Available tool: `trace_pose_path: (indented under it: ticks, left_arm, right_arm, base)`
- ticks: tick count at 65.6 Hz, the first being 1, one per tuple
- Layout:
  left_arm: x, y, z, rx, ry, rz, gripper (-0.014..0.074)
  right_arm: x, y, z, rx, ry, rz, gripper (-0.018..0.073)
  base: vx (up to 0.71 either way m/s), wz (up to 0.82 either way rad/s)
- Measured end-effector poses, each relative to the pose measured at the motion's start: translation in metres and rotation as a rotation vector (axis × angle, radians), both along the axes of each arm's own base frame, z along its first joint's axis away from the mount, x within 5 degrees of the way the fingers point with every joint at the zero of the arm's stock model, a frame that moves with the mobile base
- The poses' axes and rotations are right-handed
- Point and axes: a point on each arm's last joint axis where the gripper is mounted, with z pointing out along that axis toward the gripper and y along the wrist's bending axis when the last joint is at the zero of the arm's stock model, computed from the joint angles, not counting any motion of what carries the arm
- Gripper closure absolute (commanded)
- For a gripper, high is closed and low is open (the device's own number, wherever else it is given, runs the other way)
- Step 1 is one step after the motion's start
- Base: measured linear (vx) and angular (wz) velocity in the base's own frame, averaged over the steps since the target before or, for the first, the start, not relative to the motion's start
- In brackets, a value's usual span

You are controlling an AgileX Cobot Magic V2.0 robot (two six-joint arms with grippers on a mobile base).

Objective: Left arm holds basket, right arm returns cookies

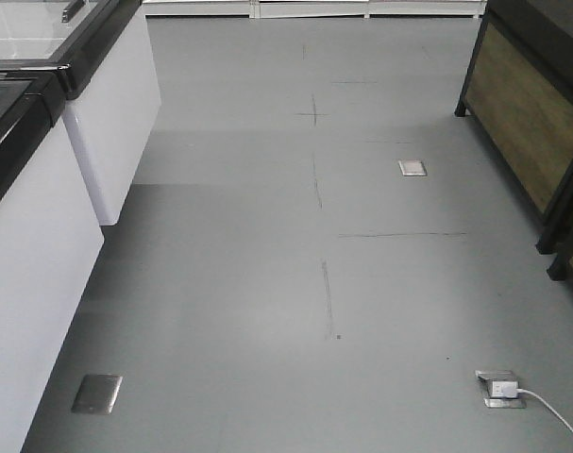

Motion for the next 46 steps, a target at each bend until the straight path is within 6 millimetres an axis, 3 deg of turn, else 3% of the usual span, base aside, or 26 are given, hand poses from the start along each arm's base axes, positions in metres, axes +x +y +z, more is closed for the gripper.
trace_pose_path:
  ticks: [20, 34, 46]
  left_arm:
    - [-0.004, 0.003, 0.029, 0.024, -0.322, 0.038, 0.0602]
    - [-0.021, 0.005, 0.061, 0.066, -0.703, 0.084, 0.0602]
    - [-0.036, 0.004, 0.097, 0.074, -0.841, 0.087, 0.0602]
  right_arm:
    - [0.0, 0.0, 0.0, 0.0, 0.0, 0.0, 0.0566]
    - [0.0, 0.0, 0.0, 0.0, 0.0, 0.0, 0.0566]
    - [0.0, 0.0, 0.0, 0.0, 0.0, 0.0, 0.0566]
  base:
    - [0.0, 0.0]
    - [0.0, 0.0]
    - [0.0, 0.0]
